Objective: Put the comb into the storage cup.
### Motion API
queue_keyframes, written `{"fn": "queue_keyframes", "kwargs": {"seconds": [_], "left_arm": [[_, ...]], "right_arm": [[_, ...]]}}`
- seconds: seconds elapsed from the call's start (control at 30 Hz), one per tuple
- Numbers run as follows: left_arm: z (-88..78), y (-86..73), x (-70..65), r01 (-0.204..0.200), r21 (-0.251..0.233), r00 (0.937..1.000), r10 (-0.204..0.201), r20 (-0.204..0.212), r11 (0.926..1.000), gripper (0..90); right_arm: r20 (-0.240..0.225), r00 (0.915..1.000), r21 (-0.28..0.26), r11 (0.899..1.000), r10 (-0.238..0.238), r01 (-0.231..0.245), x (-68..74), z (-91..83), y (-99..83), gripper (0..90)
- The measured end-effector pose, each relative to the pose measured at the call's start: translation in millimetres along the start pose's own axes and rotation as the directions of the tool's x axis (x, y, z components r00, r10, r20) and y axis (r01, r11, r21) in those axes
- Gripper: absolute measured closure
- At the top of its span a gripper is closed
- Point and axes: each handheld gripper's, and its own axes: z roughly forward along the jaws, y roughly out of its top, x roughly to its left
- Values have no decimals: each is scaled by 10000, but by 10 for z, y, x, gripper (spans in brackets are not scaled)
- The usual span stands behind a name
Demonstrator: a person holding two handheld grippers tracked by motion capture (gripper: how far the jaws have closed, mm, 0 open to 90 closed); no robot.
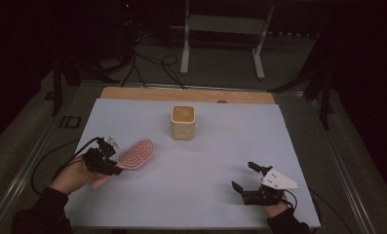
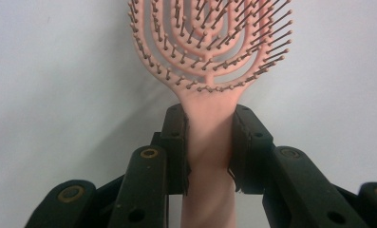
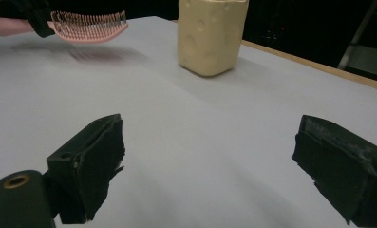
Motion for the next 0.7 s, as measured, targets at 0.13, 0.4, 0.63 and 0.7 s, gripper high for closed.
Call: {"fn": "queue_keyframes", "kwargs": {"seconds": [0.13, 0.4, 0.63, 0.7], "left_arm": [[-64, 46, -47, 40, -784, 9991, -6, 433, 9969, 701], [-136, 153, -153, -229, -1642, 9975, 336, 625, 9862, 701], [-236, 262, -244, -394, -2697, 9972, 549, 502, 9621, 701], [-282, 314, -278, -530, -3229, 9971, 676, 340, 9450, 701]], "right_arm": [[3, 10000, 6, 10000, 3, -3, -1, 2, 0, 94], [-3, 10000, -14, 10000, 25, -25, -3, 2, -1, 93], [-4, 10000, -33, 10000, 40, -40, -7, 1, -1, 93], [-8, 10000, -24, 10000, 26, -26, -5, 2, -1, 93]]}}
